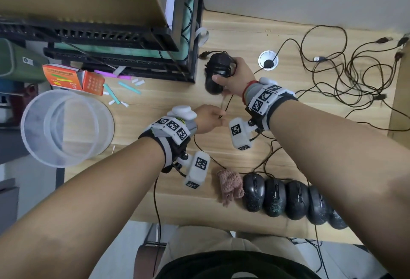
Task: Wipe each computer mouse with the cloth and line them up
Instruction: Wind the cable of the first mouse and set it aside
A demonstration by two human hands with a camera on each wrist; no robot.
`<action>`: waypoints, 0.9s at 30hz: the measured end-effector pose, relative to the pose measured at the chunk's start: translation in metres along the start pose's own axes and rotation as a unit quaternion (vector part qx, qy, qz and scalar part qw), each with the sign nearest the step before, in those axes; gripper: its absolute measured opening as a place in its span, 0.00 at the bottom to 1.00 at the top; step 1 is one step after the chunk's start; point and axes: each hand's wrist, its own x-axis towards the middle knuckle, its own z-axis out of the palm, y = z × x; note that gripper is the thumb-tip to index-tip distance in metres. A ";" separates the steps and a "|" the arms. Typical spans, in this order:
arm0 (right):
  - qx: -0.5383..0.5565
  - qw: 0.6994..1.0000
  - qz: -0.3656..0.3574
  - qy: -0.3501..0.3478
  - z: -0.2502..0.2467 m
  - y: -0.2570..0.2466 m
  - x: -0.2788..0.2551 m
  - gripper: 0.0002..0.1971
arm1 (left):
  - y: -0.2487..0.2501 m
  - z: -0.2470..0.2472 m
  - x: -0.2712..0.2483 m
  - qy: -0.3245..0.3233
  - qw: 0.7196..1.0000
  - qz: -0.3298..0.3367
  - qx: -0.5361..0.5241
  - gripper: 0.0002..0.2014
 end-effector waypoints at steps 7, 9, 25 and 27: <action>-0.125 0.989 -0.081 -0.010 0.000 -0.018 -0.006 0.26 | 0.003 0.001 -0.002 -0.008 1.000 -0.011 0.022 0.20; -0.159 0.982 -0.102 0.003 0.001 -0.020 -0.006 0.24 | 0.004 0.000 -0.003 0.009 1.000 -0.012 0.000 0.19; -0.082 0.981 -0.142 0.102 -0.001 -0.014 -0.013 0.09 | 0.025 -0.019 0.002 0.161 0.965 0.030 -0.205 0.41; -0.083 0.980 -0.149 0.103 -0.001 -0.011 -0.014 0.07 | 0.025 -0.021 0.002 0.156 0.967 0.029 -0.197 0.42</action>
